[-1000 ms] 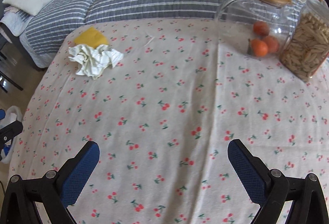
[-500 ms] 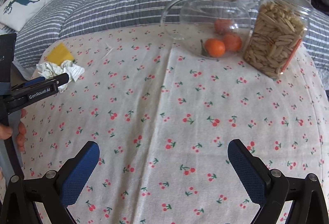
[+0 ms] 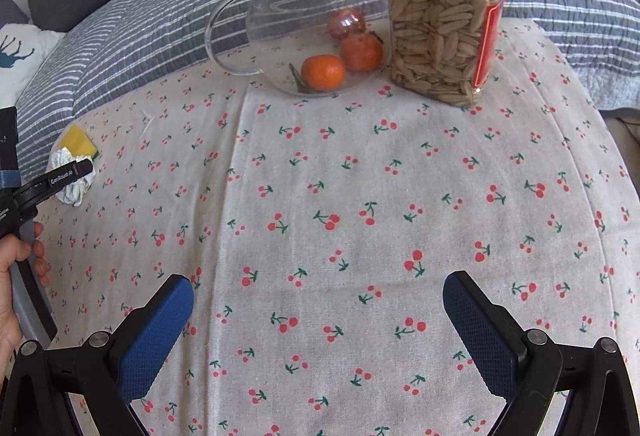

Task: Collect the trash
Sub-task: 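Carry the paper toward the white bin with the left gripper while the right grasps the yellow sponge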

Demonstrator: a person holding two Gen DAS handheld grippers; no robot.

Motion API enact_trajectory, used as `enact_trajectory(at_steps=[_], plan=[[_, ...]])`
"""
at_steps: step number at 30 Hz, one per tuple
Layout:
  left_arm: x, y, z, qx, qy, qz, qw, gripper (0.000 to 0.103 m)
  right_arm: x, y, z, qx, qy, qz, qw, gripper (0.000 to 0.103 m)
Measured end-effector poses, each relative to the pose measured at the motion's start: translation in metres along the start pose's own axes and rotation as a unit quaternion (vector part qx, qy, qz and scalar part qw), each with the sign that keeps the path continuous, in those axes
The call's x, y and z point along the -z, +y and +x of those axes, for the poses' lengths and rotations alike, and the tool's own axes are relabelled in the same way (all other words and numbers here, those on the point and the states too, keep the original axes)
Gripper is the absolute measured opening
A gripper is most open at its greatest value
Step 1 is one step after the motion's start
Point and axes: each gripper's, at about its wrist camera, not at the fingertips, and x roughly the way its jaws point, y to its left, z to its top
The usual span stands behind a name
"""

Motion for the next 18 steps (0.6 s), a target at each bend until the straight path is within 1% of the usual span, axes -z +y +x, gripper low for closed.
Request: enact_trajectory(at_steps=[4,9,15,18], plan=[[0.014,0.005,-0.017,0.028,0.002,0.007,0.9996,0.027,0.0,-0.003,-0.005,-0.001,-0.003,0.008,1.0,0.102],[0.033,0.016,-0.045,0.054,-0.007,0.017,0.9984,0.027,0.001,-0.001,-0.012,-0.006,-0.008,0.011,1.0,0.102],[0.057,0.057,-0.092,0.08,-0.018,0.003,0.9967,0.027,0.004,0.007,-0.015,-0.01,-0.008,0.013,1.0,0.102],[0.066,0.085,-0.119,0.081,-0.034,-0.008,0.9961,0.027,0.006,0.016,-0.013,-0.014,-0.004,0.008,1.0,0.102]])
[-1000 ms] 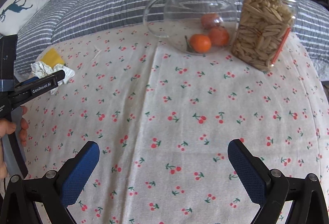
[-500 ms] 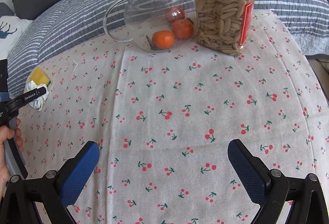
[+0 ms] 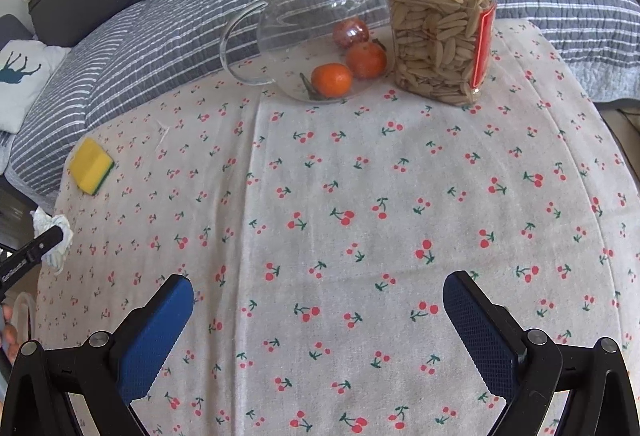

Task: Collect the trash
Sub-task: 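Carry the paper toward the white bin with the left gripper while the right grasps the yellow sponge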

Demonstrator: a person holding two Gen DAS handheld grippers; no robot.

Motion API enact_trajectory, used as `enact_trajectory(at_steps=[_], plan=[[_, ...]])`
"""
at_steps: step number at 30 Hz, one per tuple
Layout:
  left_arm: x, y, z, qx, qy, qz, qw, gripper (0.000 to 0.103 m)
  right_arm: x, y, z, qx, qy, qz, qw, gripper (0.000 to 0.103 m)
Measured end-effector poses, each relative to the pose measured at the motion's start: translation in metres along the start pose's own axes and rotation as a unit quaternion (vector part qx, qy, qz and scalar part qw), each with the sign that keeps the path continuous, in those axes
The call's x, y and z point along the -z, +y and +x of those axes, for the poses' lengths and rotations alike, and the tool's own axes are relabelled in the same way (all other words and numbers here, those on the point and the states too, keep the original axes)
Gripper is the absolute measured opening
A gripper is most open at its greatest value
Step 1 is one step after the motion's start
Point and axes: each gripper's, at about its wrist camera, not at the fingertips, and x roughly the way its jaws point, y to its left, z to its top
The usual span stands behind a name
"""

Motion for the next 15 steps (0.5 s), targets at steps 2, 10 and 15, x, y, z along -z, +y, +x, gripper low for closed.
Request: enact_trajectory(at_steps=[2,10,15], plan=[[0.005,0.019,-0.02,-0.005,-0.012,-0.005,0.9999,0.027,0.001,0.007,0.0,-0.001,-0.002,-0.005,1.0,0.102],[0.036,0.112,-0.056,-0.006,-0.022,-0.113,0.9933,0.027,0.011,0.062,0.024,-0.017,0.005,-0.035,0.999,0.102],[0.042,0.148,-0.066,0.003,-0.034,-0.176,0.9839,0.027,0.002,0.121,0.076,-0.036,0.022,-0.058,0.997,0.102]])
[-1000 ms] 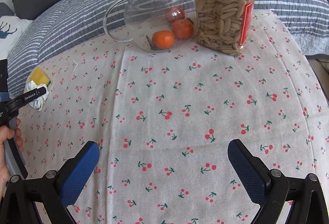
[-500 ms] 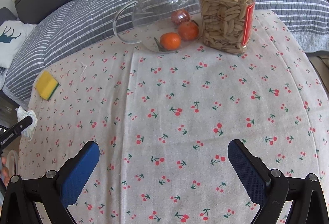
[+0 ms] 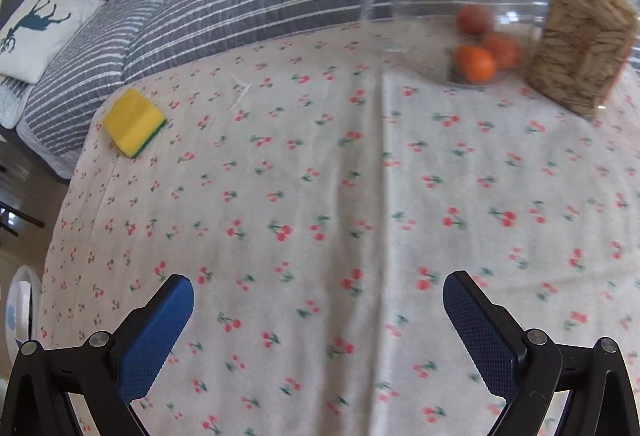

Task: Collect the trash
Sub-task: 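Carry the paper toward the white bin with the left gripper while the right grasps the yellow sponge, then release the paper into the white bin with the left gripper while the right lifts the sponge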

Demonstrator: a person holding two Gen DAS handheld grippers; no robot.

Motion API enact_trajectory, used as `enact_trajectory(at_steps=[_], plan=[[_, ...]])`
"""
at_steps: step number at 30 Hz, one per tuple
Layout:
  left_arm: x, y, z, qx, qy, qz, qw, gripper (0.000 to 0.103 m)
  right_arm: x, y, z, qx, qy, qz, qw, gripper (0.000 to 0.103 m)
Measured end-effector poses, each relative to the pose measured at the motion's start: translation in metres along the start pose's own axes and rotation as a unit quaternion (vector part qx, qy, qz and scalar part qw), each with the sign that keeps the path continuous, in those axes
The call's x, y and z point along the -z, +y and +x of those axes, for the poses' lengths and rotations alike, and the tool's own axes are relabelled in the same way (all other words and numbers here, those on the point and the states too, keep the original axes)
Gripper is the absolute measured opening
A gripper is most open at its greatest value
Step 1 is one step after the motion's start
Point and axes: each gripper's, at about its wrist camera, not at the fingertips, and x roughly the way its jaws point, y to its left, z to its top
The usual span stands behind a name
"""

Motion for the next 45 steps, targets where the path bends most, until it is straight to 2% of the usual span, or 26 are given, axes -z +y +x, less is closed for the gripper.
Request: enact_trajectory(at_steps=[3,8,10,13,16,22,24,26,28,32,37,45], plan=[[-0.007,0.009,0.001,-0.016,-0.007,0.017,0.9997,0.027,-0.012,0.039,0.036,-0.026,0.013,-0.033,0.999,0.102],[-0.006,0.023,0.018,-0.062,0.004,0.099,0.9931,0.027,-0.035,0.098,0.085,-0.004,0.022,-0.116,0.993,0.102],[-0.007,0.035,0.022,-0.062,0.016,0.096,0.9933,0.027,-0.051,0.115,0.097,-0.003,0.014,-0.129,0.992,0.102],[-0.012,0.049,0.026,-0.043,0.033,0.067,0.9963,0.027,-0.075,0.136,0.111,-0.018,-0.004,-0.15,0.989,0.102],[-0.01,0.047,0.029,-0.043,0.035,0.08,0.9952,0.027,-0.092,0.151,0.133,-0.008,-0.009,-0.176,0.984,0.102],[-0.002,0.045,0.031,-0.048,0.043,0.094,0.9935,0.027,-0.097,0.174,0.175,0.007,-0.01,-0.233,0.972,0.102],[-0.002,0.046,0.031,-0.052,0.044,0.092,0.9935,0.027,-0.096,0.177,0.181,0.011,-0.011,-0.242,0.97,0.096],[-0.002,0.047,0.03,-0.054,0.046,0.09,0.9934,0.027,-0.096,0.178,0.179,0.004,-0.022,-0.241,0.97,0.091],[-0.001,0.047,0.029,-0.055,0.045,0.087,0.9937,0.027,-0.095,0.177,0.174,-0.006,-0.023,-0.239,0.971,0.069],[0.0,0.045,0.023,-0.053,0.042,0.085,0.994,0.028,-0.086,0.173,0.155,-0.016,-0.01,-0.236,0.972,0.067],[0.008,0.044,0.014,-0.06,0.038,0.088,0.9935,0.028,-0.064,0.157,0.109,-0.021,-0.011,-0.21,0.978,0.067],[0.021,0.045,-0.005,-0.08,0.027,0.115,0.9899,0.028,-0.024,0.125,0.032,-0.004,-0.018,-0.191,0.982,0.067]])
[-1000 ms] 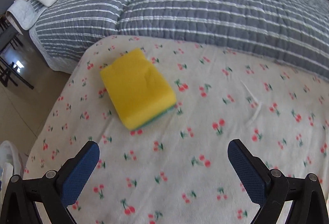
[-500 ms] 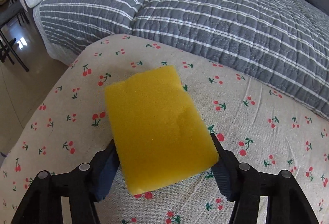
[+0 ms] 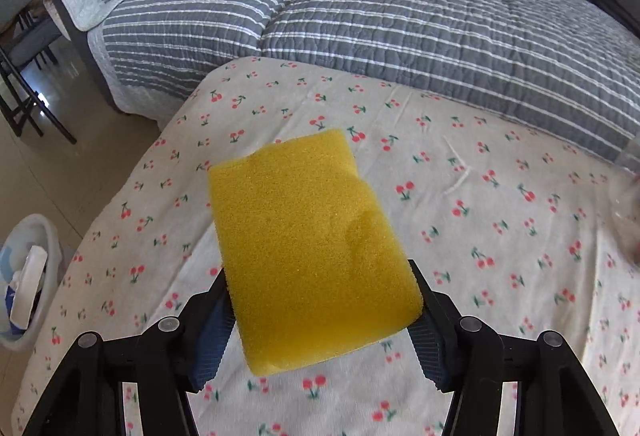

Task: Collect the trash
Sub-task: 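Release the paper into the white bin with the left gripper while the right lifts the sponge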

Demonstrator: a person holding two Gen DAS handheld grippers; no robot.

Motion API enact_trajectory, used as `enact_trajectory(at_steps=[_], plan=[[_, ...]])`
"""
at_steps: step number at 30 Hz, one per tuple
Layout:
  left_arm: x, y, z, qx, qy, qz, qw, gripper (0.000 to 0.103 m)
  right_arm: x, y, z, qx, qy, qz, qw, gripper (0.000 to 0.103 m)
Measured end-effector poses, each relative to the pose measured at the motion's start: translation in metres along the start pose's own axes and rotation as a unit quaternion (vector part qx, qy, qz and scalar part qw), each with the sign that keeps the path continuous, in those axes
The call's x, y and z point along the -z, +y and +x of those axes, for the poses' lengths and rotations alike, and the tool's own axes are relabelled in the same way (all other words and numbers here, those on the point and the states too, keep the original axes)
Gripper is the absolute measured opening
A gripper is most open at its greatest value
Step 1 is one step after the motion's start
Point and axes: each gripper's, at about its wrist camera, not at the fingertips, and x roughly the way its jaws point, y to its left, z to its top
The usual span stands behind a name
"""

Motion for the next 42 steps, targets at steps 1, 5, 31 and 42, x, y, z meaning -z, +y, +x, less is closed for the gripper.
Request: enact_trajectory(at_steps=[1,5,31,42], plan=[[0.003,0.001,-0.002,-0.001,0.001,0.0,1.0,0.028,0.006,-0.001,-0.008,0.003,0.001,0.0,1.0,0.067],[0.01,0.004,-0.01,-0.001,-0.001,0.0,1.0,0.028,0.034,-0.005,-0.035,0.016,0.007,0.005,1.0,0.067],[0.019,0.06,-0.001,0.004,0.019,-0.076,0.9969,0.03,0.099,0.046,-0.064,-0.014,0.046,0.023,0.999,0.067],[0.013,0.079,0.023,-0.011,0.035,-0.067,0.9971,0.083,0.091,0.069,-0.048,-0.021,0.047,0.008,0.999,0.068]])
